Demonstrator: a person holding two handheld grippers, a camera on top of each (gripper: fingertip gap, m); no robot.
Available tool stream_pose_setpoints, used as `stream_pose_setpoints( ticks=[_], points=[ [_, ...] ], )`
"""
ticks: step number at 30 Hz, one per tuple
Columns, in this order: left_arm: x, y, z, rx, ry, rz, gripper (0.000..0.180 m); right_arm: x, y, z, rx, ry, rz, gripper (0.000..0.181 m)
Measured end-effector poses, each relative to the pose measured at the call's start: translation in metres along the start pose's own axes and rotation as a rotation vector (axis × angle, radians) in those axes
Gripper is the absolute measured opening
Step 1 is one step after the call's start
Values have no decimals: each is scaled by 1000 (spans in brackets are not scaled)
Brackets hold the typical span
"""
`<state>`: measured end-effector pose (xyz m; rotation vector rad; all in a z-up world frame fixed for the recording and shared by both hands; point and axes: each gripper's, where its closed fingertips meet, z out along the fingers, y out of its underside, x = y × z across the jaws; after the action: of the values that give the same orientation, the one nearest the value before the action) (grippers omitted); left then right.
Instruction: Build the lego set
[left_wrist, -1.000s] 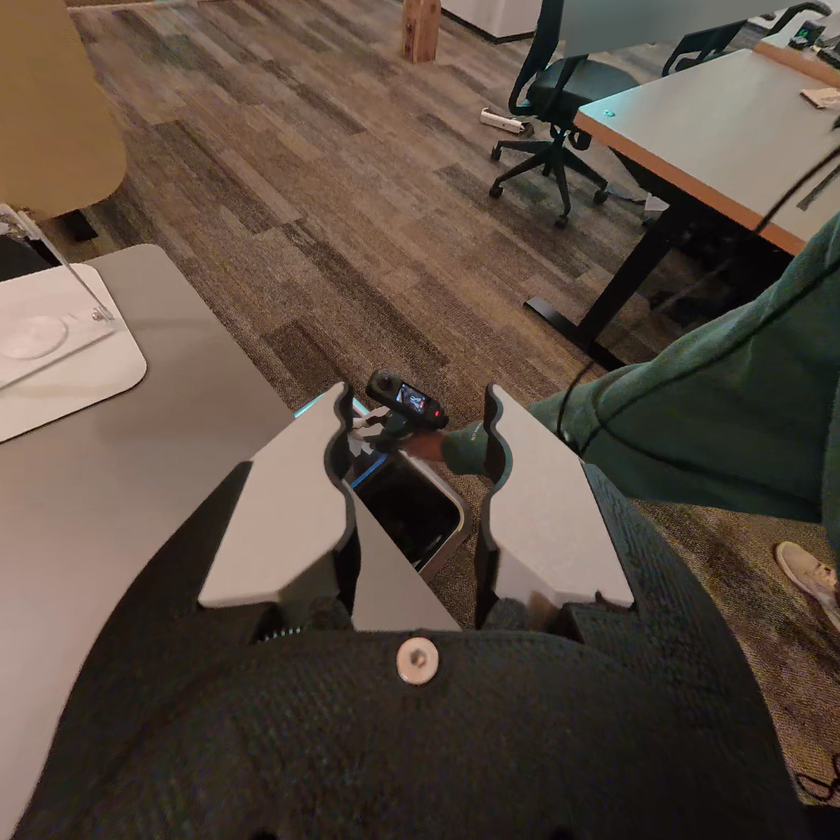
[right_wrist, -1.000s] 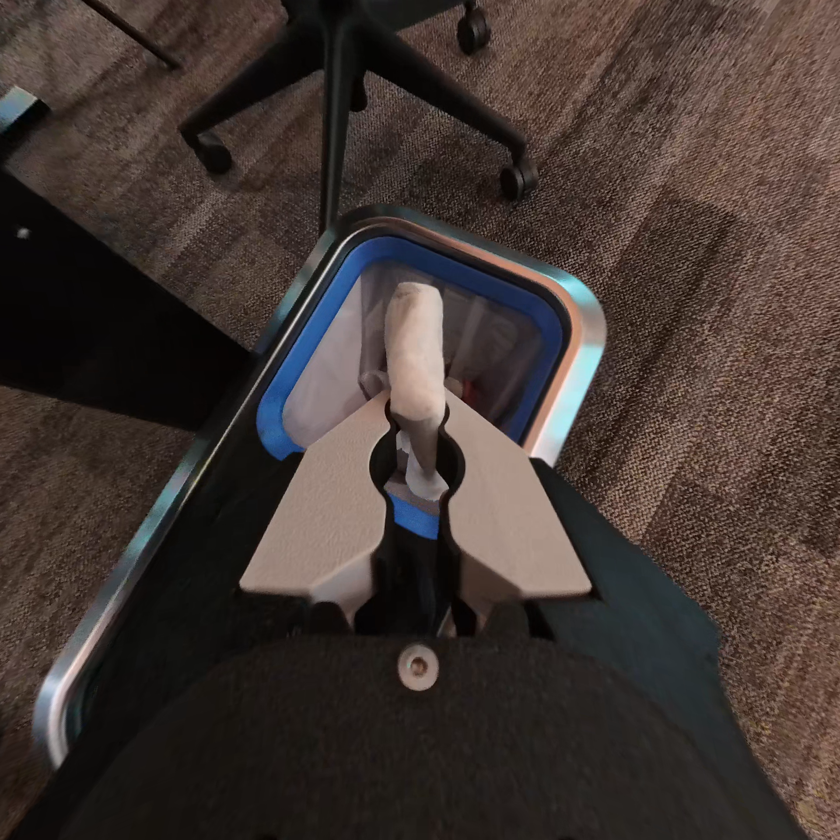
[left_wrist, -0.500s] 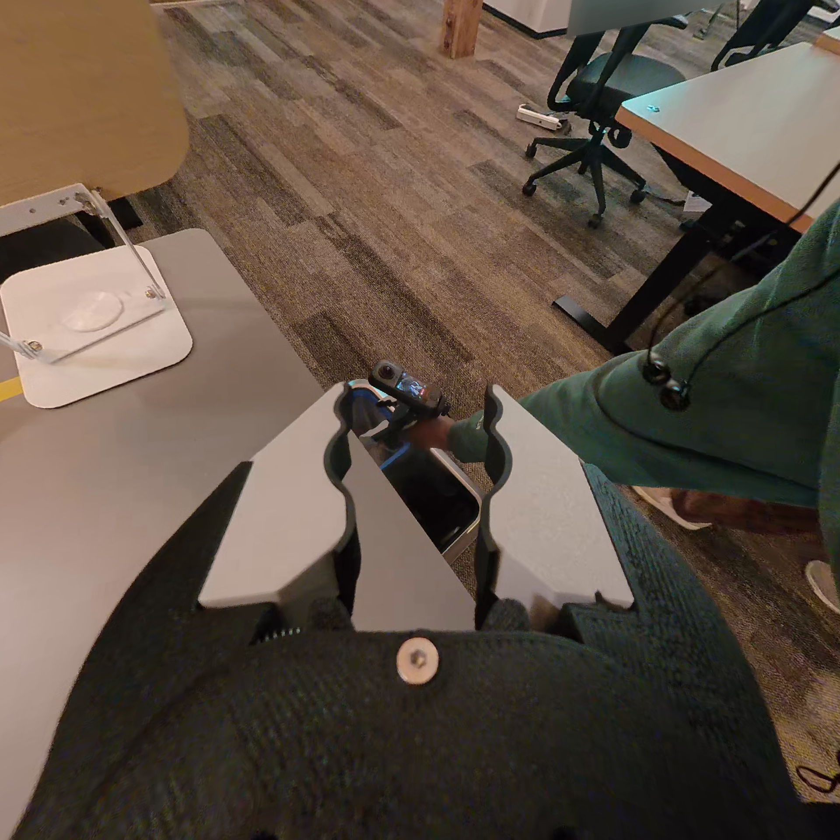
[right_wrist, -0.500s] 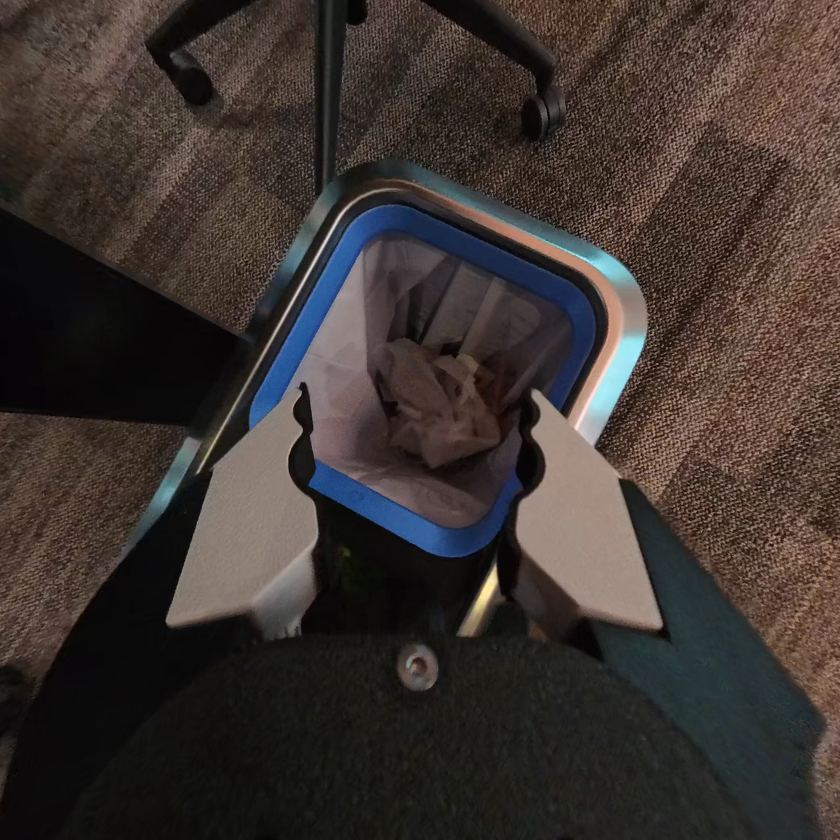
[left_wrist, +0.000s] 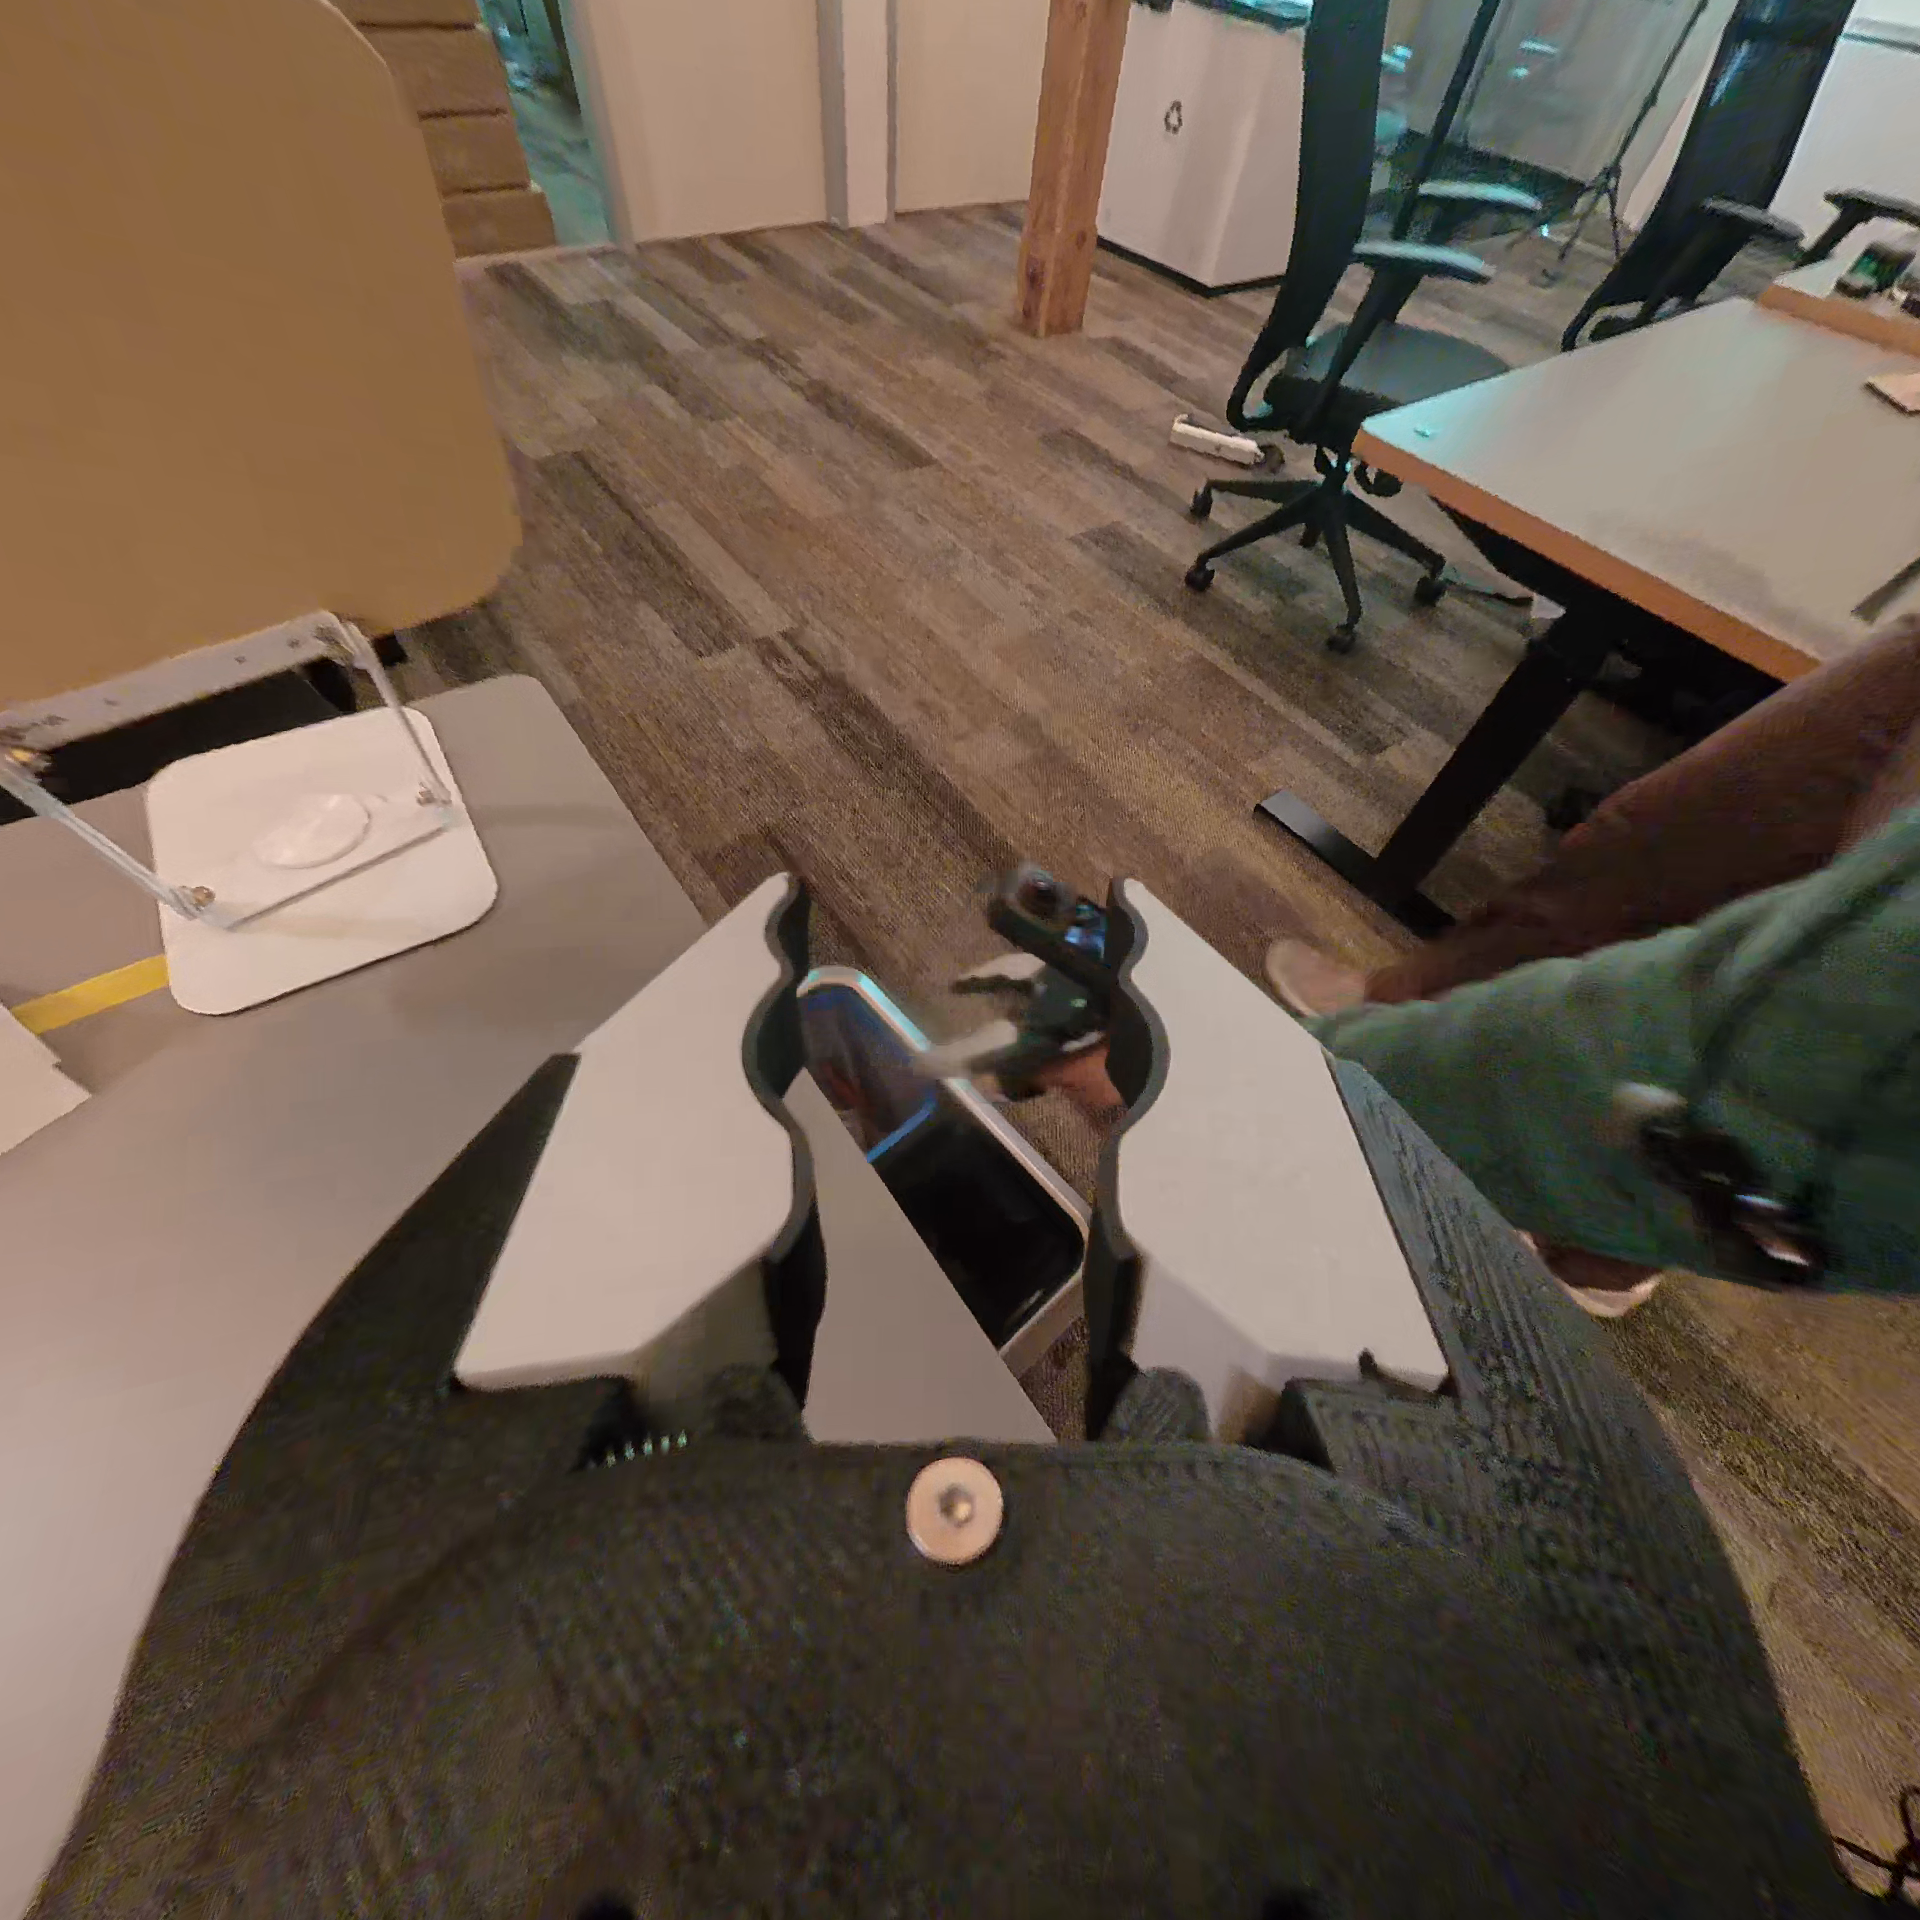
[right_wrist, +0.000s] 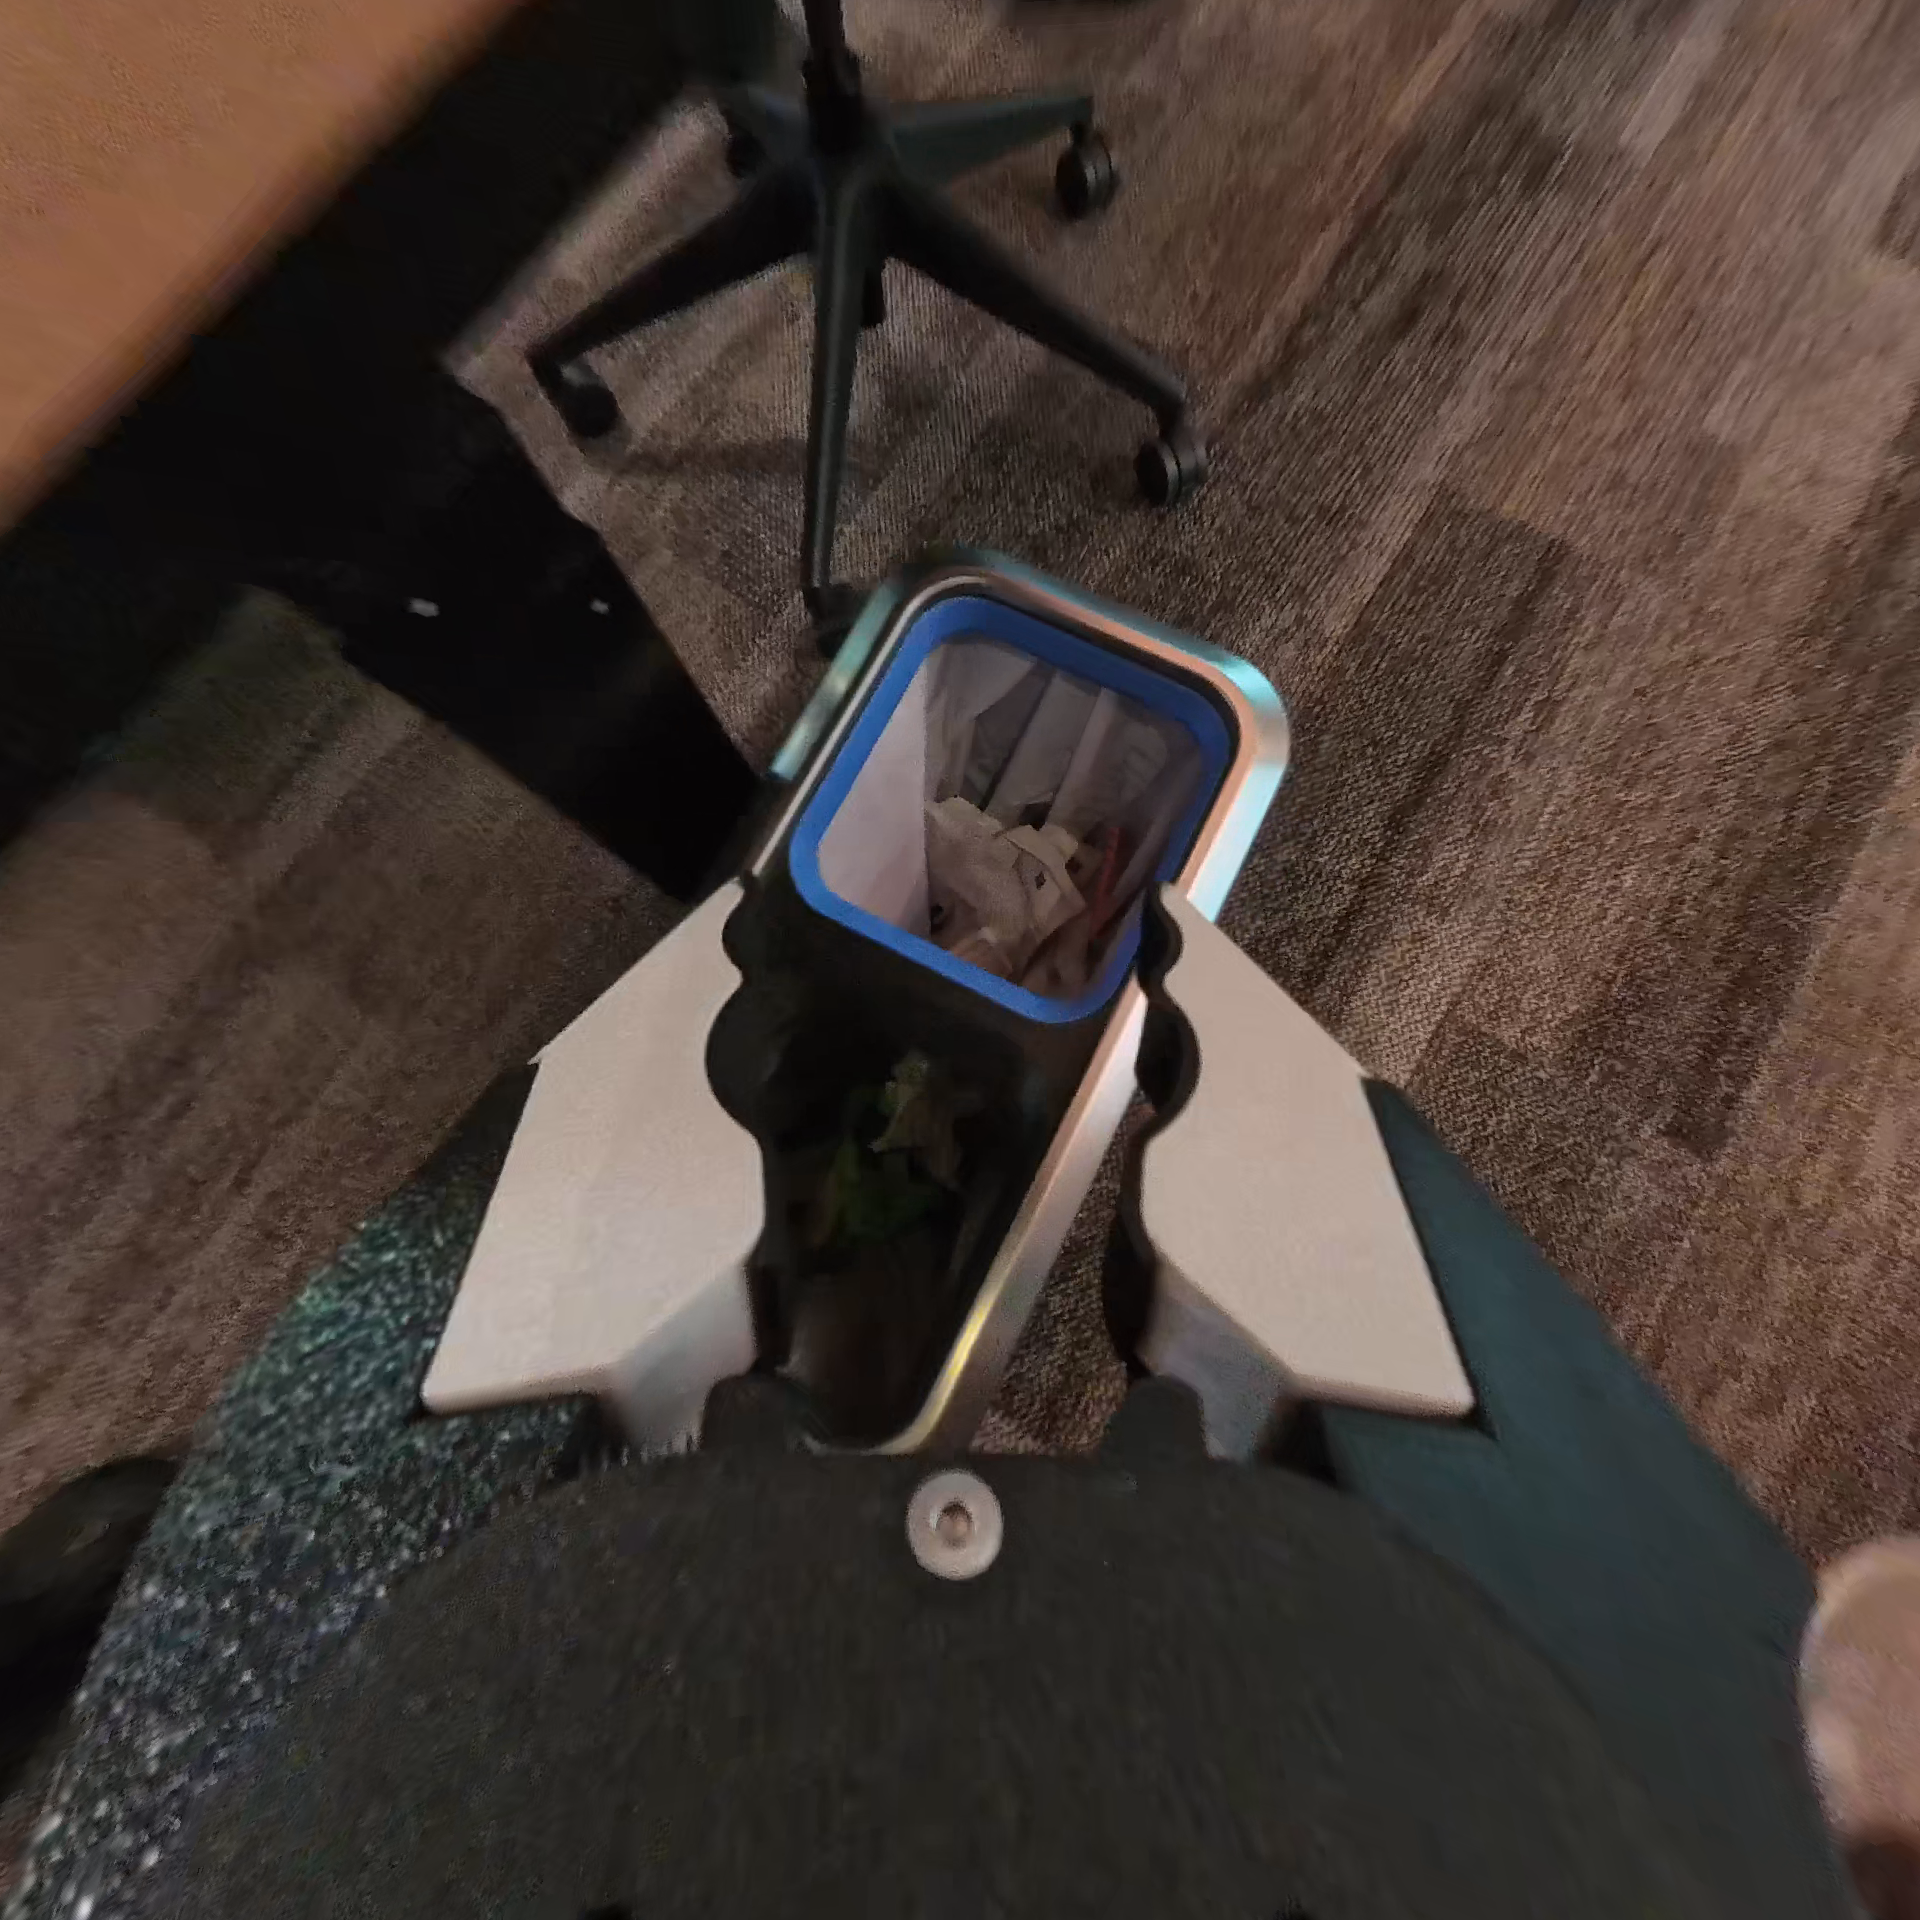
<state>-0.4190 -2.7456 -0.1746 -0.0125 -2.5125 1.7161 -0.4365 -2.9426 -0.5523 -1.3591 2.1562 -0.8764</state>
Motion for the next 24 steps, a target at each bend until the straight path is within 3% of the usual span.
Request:
stream_pose_setpoints(
  ticks=[3,10,16,24],
  points=[
    [-4,-18,-29,53,-37,1,56,-17,-17,-76,38,29,15,56],
    [-24,-38,-136,154,-174,-32,56,-79,-50,-251,89,150,17,0],
    [-54,-4,-287,255,-424,-106,57,-223,-107,-336,189,32,-120,0],
    [-51,122,-572,265,-878,-255,56,-521,-164,-386,357,-363,-487,0]
  ],
)
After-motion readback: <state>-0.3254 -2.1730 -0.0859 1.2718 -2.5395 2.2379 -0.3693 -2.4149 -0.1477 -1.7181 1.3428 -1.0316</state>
